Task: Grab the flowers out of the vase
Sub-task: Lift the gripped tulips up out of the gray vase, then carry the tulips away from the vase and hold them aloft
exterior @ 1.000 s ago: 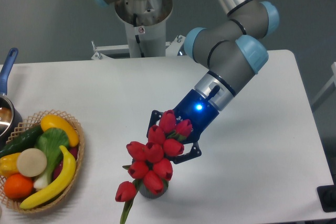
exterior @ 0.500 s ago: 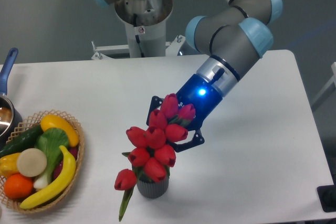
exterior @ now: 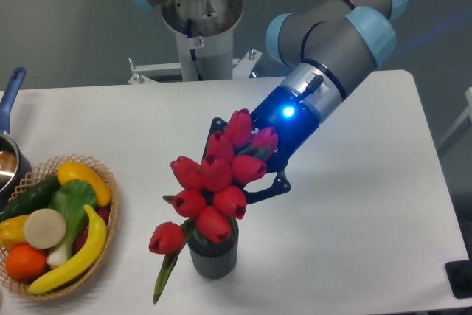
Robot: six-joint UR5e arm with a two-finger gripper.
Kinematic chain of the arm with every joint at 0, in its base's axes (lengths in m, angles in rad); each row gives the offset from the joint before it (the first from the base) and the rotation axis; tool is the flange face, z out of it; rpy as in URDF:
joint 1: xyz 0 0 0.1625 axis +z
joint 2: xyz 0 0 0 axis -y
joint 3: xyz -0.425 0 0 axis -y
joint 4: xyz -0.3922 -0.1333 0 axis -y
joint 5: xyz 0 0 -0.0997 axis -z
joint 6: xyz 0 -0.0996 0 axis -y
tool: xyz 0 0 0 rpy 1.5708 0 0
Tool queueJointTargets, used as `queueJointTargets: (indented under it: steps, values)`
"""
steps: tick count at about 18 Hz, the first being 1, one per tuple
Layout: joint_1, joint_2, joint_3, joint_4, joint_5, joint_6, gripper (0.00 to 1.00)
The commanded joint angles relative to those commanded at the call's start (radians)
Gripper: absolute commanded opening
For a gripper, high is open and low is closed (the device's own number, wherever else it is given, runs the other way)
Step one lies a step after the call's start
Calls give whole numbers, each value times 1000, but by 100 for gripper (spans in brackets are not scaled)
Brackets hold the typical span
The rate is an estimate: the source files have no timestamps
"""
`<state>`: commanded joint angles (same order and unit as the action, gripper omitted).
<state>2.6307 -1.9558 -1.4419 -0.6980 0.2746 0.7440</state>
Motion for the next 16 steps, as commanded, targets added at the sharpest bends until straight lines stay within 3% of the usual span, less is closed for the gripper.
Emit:
queueJointTargets:
  steps: [4,12,16]
  values:
    - [40,3,6,0,-40,-5,1]
    - [156,-11,26,-3,-8,60,3]
    - [175,-15,15,-5,216,110,2]
